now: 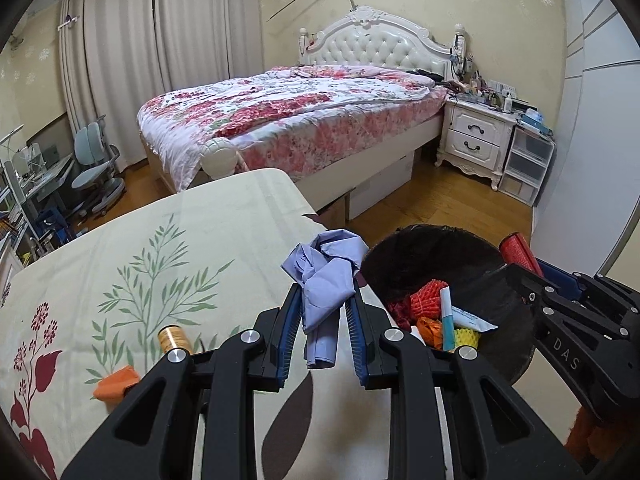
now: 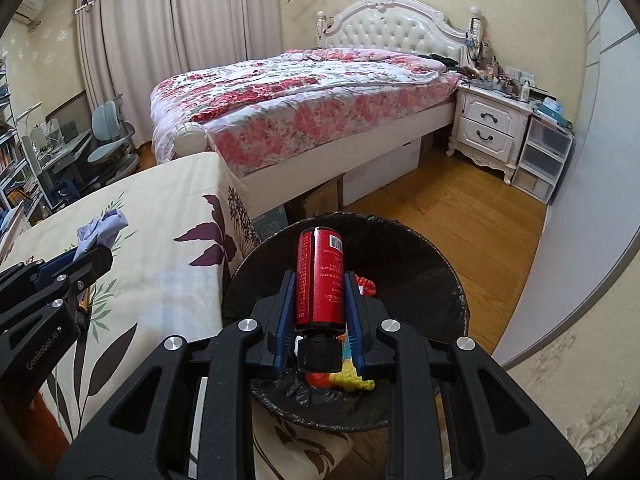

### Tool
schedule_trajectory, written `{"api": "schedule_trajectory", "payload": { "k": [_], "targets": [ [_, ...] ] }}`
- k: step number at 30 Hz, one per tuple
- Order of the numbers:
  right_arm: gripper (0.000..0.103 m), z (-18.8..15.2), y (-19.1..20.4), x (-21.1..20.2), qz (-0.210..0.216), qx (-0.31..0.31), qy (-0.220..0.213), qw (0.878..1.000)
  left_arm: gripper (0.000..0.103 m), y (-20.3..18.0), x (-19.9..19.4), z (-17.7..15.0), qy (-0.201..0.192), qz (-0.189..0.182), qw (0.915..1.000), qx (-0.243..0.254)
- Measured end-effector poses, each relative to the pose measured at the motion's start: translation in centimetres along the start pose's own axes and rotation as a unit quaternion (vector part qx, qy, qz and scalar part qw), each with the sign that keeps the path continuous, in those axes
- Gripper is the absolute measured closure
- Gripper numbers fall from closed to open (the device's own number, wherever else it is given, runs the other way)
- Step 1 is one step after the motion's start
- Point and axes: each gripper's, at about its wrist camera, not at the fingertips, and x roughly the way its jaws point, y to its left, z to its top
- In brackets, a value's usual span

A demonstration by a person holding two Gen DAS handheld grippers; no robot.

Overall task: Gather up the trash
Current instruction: 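Carry the red can and lavender cloth over the bin and open both tools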

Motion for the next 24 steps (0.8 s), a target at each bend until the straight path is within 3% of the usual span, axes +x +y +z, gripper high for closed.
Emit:
{"api": "schedule_trajectory", "payload": {
  "k": [20, 21, 23, 24],
  "targets": [
    [0.080, 0.6, -3.0, 3.3, -0.019, 0.033, 0.014, 0.999, 0.077, -4.9, 5.4, 1.7, 0.019, -0.008, 0.9986, 0.048],
    [0.080, 0.6, -3.1, 3.3, -0.021, 0.034, 0.013, 0.999, 0.075, -4.9, 5.5, 1.7, 0.019, -0.006, 0.9985, 0.050],
    [0.079, 0.5, -3.3, 3.3, -0.025, 0.038, 0.011, 0.999, 0.054, -4.8, 5.6, 1.6, 0.019, -0.004, 0.9986, 0.049],
    [0.078, 0.6, -3.5, 3.3, -0.026, 0.039, 0.010, 0.999, 0.049, -4.8, 5.5, 1.6, 0.016, -0.003, 0.9988, 0.047]
  ]
}}
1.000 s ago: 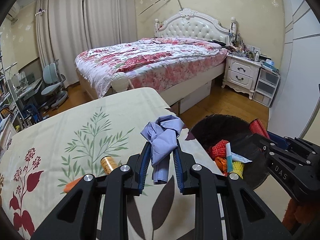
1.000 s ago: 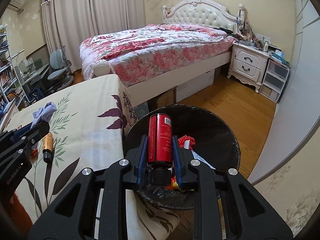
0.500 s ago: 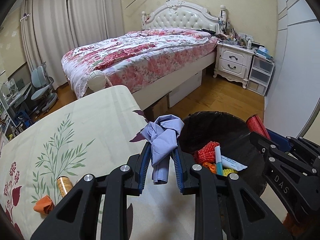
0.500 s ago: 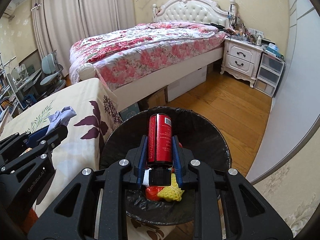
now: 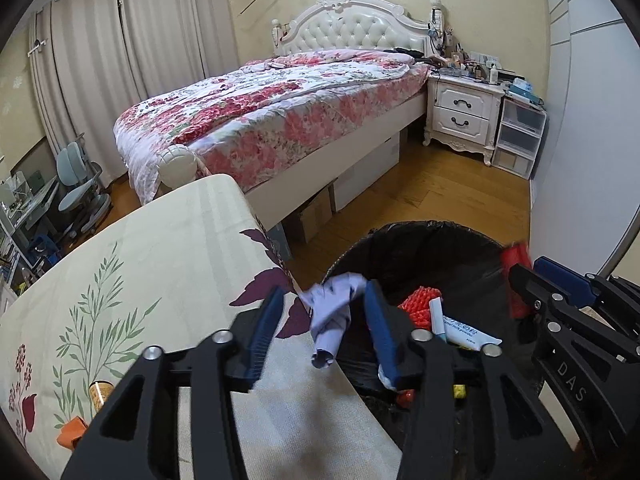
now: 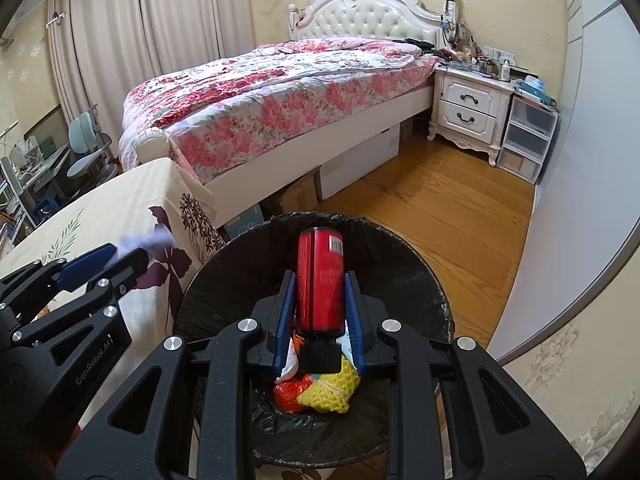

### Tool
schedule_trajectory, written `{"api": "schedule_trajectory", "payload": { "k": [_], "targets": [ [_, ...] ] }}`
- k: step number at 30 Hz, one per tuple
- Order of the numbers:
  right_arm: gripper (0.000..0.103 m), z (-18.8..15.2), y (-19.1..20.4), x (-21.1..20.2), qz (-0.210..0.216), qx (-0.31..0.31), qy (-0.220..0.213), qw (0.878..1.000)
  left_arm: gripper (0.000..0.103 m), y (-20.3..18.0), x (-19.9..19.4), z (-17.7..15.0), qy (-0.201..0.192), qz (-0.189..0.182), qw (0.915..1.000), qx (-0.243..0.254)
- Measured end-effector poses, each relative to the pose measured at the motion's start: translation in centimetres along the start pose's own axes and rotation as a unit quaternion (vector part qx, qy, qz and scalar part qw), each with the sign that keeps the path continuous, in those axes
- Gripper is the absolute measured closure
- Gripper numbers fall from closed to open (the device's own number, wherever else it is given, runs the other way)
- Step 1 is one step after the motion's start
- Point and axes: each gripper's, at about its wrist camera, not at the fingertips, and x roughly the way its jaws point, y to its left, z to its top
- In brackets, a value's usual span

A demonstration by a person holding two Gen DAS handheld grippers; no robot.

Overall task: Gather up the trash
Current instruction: 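Carry the red can and lavender cloth over the bin and open both tools, then move both open tools back over the amber bottle and orange cloth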

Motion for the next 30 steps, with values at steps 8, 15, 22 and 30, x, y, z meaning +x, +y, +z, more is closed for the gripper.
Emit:
{"api": "schedule_trajectory", "payload": {
  "k": [8, 15, 22, 30],
  "targets": [
    [0.063, -0.2, -0.4, -0.4, -0.017, 0.004, -0.007, 1.000, 0.025, 0.6, -0.9, 0.1, -0.015, 0.015, 0.9998, 0.002],
    [0.044, -0.3, -0.2, -1.4, -0.021, 0.002, -0.015, 1.000, 0.020, 2.1, -2.4, -0.2, -0.021, 0.030, 0.9993, -0.009],
    [0.039, -0.8, 1.2, -2.6, -0.011, -0.009, -0.015, 1.000, 0.020, 4.8, -4.5, -1.6, -0.022, 0.052, 0.9981, -0.024],
    [0.035, -2.4, 4.0, -3.7, 0.016, -0.024, -0.002, 1.000, 0.019, 8.4, -6.9, -3.9, -0.015, 0.082, 0.9953, -0.050]
  ]
}}
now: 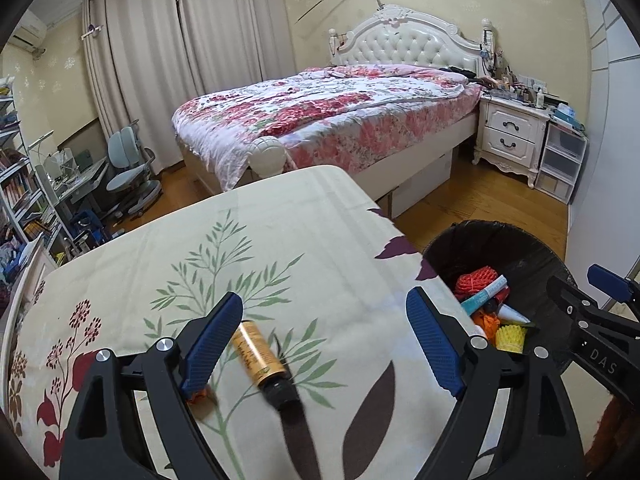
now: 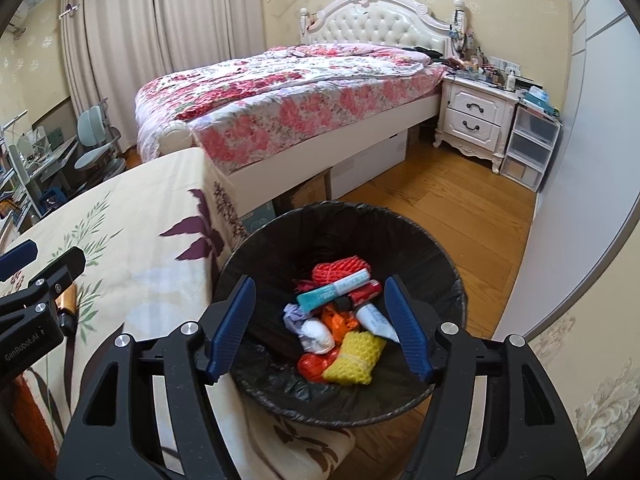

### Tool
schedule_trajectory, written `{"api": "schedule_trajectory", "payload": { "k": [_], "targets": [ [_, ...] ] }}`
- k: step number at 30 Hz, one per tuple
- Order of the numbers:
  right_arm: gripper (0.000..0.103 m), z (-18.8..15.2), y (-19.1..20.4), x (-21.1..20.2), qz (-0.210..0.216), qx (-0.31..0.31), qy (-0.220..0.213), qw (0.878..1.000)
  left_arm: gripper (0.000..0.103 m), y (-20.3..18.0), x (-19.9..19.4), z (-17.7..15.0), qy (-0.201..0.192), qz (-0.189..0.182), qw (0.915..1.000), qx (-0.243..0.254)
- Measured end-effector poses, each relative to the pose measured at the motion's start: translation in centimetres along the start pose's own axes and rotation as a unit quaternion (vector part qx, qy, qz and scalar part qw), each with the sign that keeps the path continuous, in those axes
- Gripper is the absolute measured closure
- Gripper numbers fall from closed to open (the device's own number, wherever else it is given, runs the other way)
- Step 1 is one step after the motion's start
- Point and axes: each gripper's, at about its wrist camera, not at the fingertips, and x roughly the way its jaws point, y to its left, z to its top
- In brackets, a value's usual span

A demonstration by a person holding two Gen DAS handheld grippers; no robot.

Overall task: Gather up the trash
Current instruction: 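Move both open tools back over the amber bottle and orange cloth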

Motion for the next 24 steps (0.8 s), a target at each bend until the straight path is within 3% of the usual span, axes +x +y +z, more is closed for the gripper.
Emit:
{"api": "schedule_trajectory", "payload": {
  "k": [16, 24],
  "targets": [
    [0.034, -2.4, 8.2, -1.1, 0.062, -0.062, 0.020, 0.996, 0.019, 9.6, -1.9, -5.9, 0.040, 0.073, 0.9945, -0.064],
    [0.034, -3.1, 10.9, -0.7, 0.079, -0.081, 0.031, 0.993, 0.019, 10.7, -0.6, -6.6, 0.060, 0.071, 0.9928, -0.076]
  ]
}}
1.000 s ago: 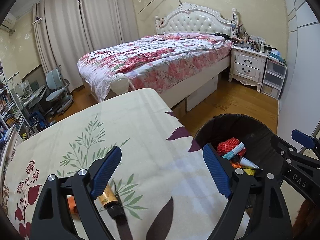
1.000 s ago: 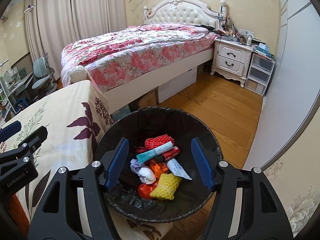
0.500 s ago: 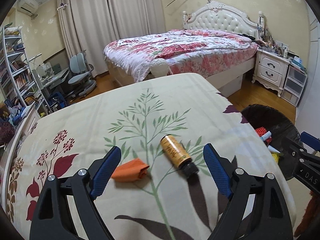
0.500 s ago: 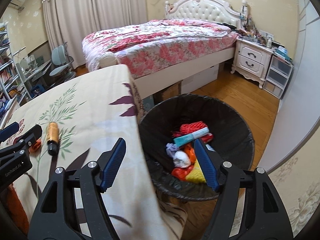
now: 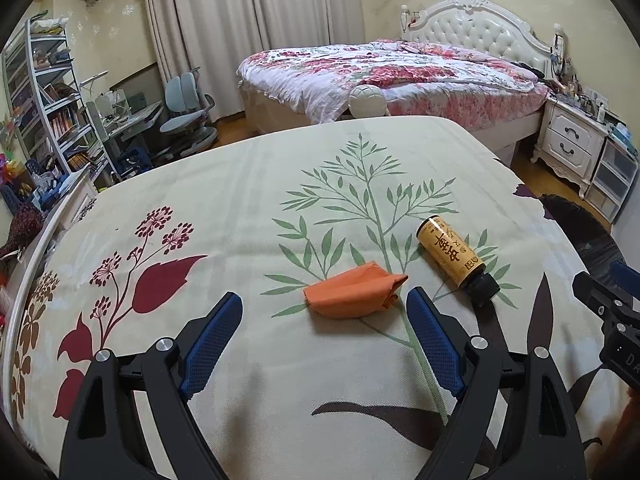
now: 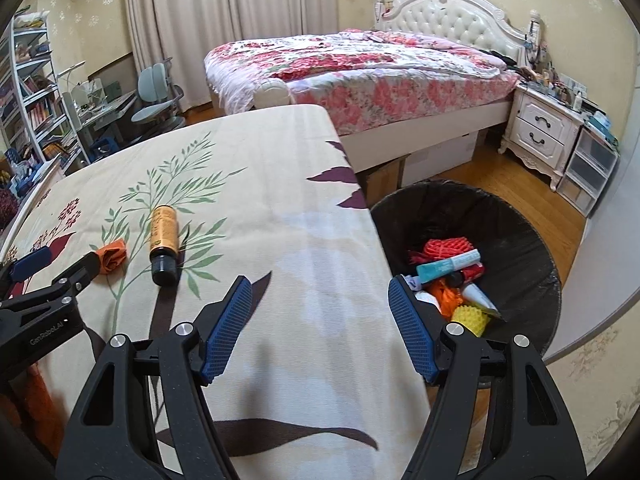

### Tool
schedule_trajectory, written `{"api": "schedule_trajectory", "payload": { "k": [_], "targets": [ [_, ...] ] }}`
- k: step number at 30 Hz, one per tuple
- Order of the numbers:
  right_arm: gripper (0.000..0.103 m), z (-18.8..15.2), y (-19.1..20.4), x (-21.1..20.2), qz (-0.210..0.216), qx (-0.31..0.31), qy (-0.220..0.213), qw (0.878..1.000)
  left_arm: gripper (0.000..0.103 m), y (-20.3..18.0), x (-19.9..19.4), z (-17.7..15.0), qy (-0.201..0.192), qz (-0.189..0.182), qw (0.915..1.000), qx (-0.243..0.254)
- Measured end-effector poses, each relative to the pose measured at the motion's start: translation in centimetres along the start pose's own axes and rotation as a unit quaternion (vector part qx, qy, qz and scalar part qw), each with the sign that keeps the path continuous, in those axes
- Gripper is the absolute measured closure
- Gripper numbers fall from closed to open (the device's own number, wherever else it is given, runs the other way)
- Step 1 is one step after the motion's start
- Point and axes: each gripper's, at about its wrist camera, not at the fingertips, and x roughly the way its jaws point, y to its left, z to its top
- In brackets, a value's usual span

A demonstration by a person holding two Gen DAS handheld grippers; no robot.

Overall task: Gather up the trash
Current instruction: 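Move both open tools back over the amber bottle and orange cloth, then grasp the amber bottle with the right tool while the left tool grasps the orange cloth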

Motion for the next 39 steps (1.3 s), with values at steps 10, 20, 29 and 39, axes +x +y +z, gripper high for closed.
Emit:
{"api": "schedule_trajectory", "payload": {
  "k": [10, 20, 29, 39],
  "targets": [
    [0.034, 0.4, 1.5, 0.8, 0.010, -0.008, 0.004, 1.000, 0.031, 0.0, 2.7, 0.8, 0.044, -0.031, 0.9986, 0.001],
    [0.034, 0.5, 3.2, 1.1, 0.017, -0.025, 0.007, 1.000, 0.046, 0.7, 2.3, 0.3, 0.046, -0.052, 0.9975, -0.006],
    [0.034, 1.5, 6.2, 1.2, 0.042, -0.052, 0.004, 0.998, 0.046, 4.0, 0.9, 0.1, 0.022, -0.012, 0.9995, -0.019],
    [0.046, 2.6, 9.8, 3.7, 0.058, -0.084, 0.027, 0.994, 0.046, 7.8, 1.0, -0.6, 0.024, 0.014, 0.9985, -0.047]
  ]
}}
